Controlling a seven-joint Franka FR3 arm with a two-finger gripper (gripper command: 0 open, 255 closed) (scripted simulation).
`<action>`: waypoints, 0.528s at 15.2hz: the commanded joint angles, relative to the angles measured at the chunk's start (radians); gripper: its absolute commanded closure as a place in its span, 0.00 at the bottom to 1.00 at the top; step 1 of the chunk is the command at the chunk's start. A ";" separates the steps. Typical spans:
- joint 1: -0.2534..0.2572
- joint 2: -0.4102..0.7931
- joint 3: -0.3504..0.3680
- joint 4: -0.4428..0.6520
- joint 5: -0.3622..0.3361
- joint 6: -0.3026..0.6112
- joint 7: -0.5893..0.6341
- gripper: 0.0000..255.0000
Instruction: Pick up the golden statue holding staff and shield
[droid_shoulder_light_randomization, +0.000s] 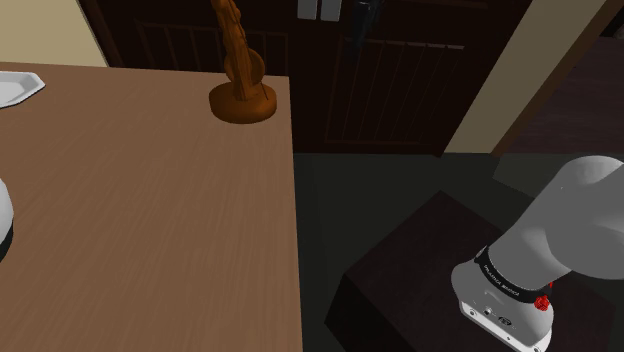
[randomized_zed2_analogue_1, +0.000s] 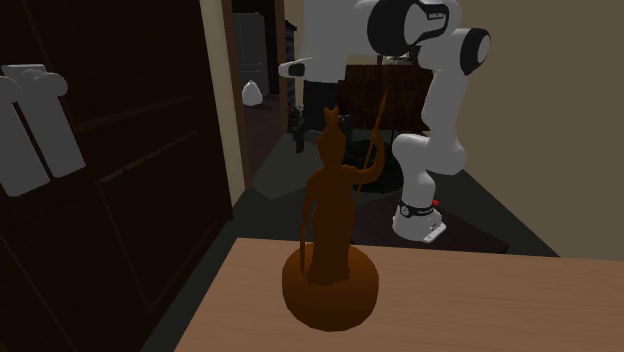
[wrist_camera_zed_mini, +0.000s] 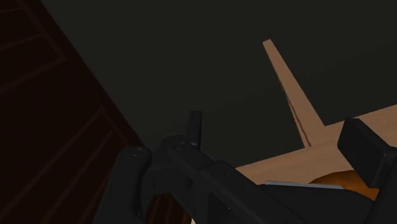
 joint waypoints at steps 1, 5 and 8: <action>0.016 0.059 0.010 0.065 0.004 0.001 -0.037 0.00; 0.045 0.183 0.034 0.214 0.009 -0.008 -0.104 0.00; 0.067 0.277 0.055 0.334 0.008 -0.025 -0.151 0.00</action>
